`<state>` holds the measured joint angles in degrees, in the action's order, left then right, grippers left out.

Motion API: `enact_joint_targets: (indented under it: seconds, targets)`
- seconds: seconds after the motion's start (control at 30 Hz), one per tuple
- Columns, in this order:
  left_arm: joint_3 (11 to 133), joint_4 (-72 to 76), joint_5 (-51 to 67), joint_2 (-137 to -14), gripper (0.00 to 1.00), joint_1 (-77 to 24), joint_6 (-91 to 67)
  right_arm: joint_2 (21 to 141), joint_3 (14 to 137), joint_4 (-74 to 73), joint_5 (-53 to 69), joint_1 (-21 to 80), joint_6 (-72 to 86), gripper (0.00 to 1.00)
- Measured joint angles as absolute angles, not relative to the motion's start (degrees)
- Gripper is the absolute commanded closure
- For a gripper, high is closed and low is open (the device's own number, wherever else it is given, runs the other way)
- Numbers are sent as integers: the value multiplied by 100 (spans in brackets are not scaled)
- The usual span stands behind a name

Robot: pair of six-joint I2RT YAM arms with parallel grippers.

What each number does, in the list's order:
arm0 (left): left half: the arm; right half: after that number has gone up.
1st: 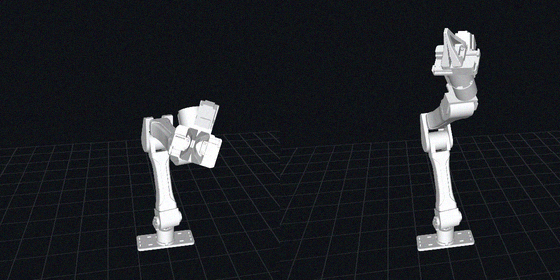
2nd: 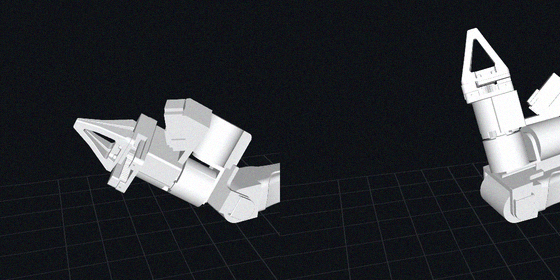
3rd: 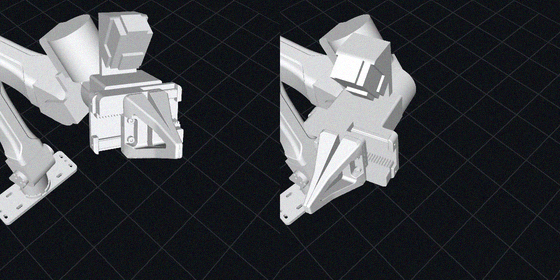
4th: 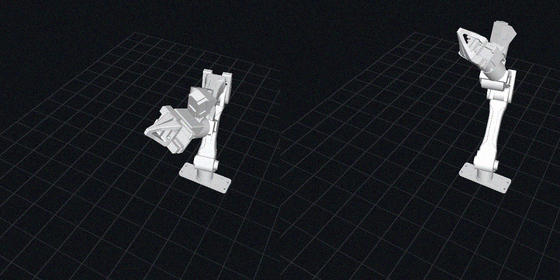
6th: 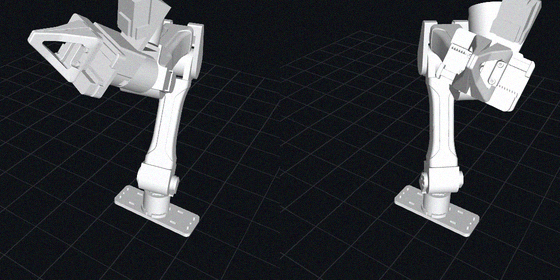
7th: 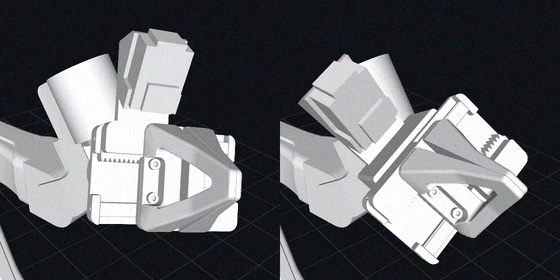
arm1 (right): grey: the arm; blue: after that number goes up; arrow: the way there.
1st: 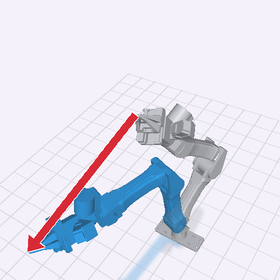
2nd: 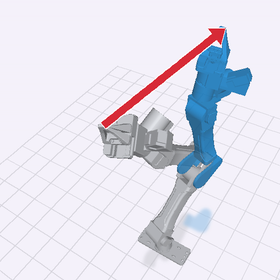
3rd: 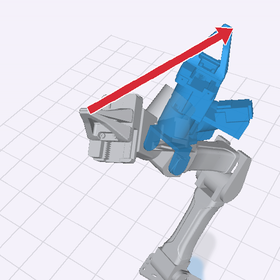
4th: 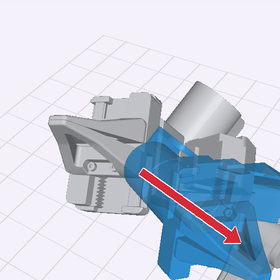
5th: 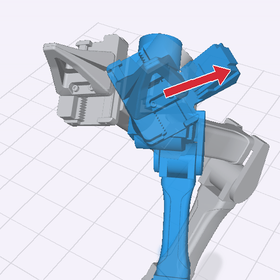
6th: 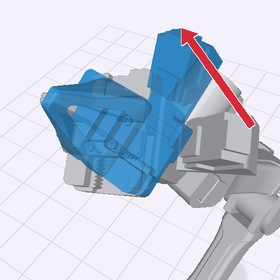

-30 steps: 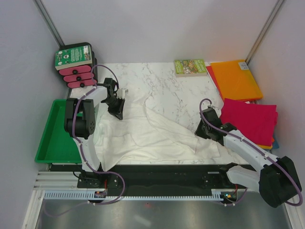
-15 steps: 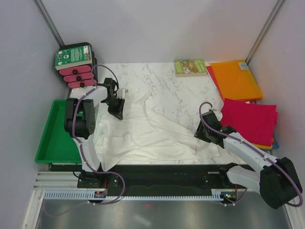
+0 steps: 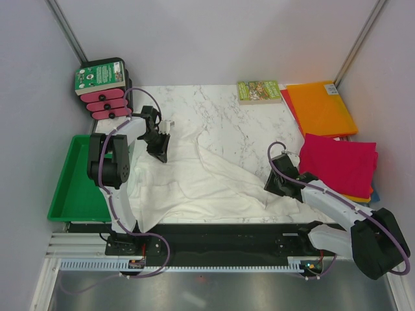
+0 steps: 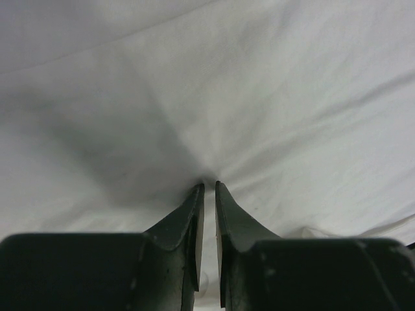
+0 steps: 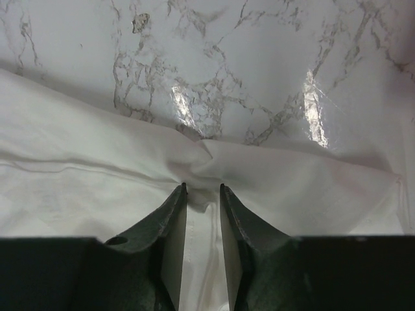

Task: Fold and stack the t-shirts
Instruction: Grap the side of the flattened tshirt furthest away from the robot with both arms

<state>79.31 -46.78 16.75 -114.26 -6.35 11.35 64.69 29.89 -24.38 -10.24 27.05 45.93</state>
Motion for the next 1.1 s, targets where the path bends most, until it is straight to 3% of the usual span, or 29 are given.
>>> enact_joint_targets:
  seconds: [0.33,0.8,0.9,1.0,1.1]
  targets:
    - [7905,-4654,1688,-11406,81,-635,1133,5905,2958,-2460,-1061,2808,4746,59]
    - [7883,-4648,1699,-11395,81,-635,1133,6049,2777,-2521,-1061,2893,4847,59]
    - [7883,-4648,1702,-11395,81,-635,1133,6180,2731,-2495,-1055,2906,4856,65]
    - [7878,-4644,1702,-11395,81,-635,1133,6246,2700,-2432,-1046,2926,4890,91]
    - [7876,-4644,1702,-11395,81,-635,1135,6246,2700,-2388,-1048,2965,4915,100]
